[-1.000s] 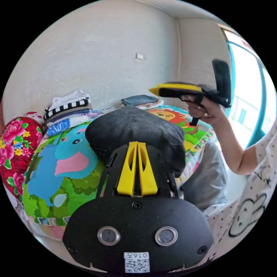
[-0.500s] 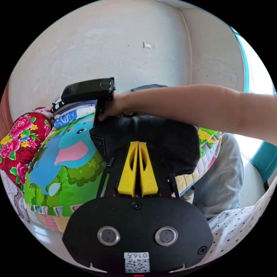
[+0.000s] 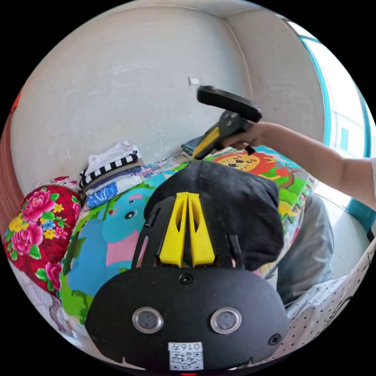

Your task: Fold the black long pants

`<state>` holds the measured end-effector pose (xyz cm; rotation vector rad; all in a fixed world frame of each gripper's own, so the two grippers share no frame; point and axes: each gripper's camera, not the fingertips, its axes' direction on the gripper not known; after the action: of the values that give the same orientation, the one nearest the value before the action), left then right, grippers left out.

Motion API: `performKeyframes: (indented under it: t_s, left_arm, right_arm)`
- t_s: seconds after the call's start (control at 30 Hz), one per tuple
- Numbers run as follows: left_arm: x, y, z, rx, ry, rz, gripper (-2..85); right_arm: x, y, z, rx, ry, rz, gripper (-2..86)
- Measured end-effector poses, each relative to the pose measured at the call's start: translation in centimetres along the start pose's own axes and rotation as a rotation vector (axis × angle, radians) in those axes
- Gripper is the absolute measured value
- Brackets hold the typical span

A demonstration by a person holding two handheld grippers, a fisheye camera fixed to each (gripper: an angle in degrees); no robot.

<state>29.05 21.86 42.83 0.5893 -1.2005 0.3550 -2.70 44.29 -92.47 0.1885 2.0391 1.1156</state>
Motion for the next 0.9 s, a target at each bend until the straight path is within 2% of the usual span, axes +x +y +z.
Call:
performKeyframes:
  t_s: [0.1,0.2,0.27,0.33,0.43,0.53,0.6,0.67,0.73,0.8,0.9]
  left_arm:
    - [-4.5,-4.3,6.2,-0.108,0.082,-0.027,-1.0]
    - [-8.5,-5.9,13.5,-0.327,0.099,-0.124,-1.0]
    - [-11.5,-4.9,15.6,-0.301,0.208,-0.29,-1.0]
    - [-12.5,-4.1,16.1,-0.265,0.228,-0.338,-1.0]
    - [-13.1,-3.3,16.3,-0.225,0.217,-0.325,-1.0]
    - [-14.6,-3.8,14.7,-0.273,0.239,-0.387,-1.0]
    - [-14.5,-3.9,12.2,-0.275,0.285,-0.358,-1.0]
    - [-13.0,-2.8,7.9,-0.179,0.378,-0.242,-1.0]
    - [-11.6,-1.4,5.2,-0.131,0.377,-0.18,-1.0]
    - [-10.5,0.1,3.9,-0.145,0.323,-0.152,-1.0]
    - [-9.9,2.4,3.9,-0.268,0.275,-0.182,-1.0]
  right_arm:
    - [3.0,3.4,1.1,0.069,-0.127,0.082,-0.5]
    - [5.0,5.8,3.1,0.114,-0.148,0.179,-0.5]
    - [5.4,6.7,5.3,0.051,-0.151,0.187,-0.5]
    - [5.7,7.8,8.3,-0.024,-0.19,0.231,-0.5]
    - [6.9,9.5,10.4,-0.016,-0.278,0.321,-0.4]
    - [8.8,11.5,11.0,0.016,-0.404,0.408,-0.4]
    - [9.1,12.7,9.6,0.048,-0.391,0.426,-0.4]
    - [8.3,14.1,6.8,0.094,-0.322,0.385,-0.2]
    - [5.4,16.5,2.6,0.174,-0.273,0.252,0.6]
    - [2.6,18.7,0.3,0.21,-0.256,0.158,1.6]
    - [-1.8,22.2,-1.7,0.199,-0.255,0.06,2.7]
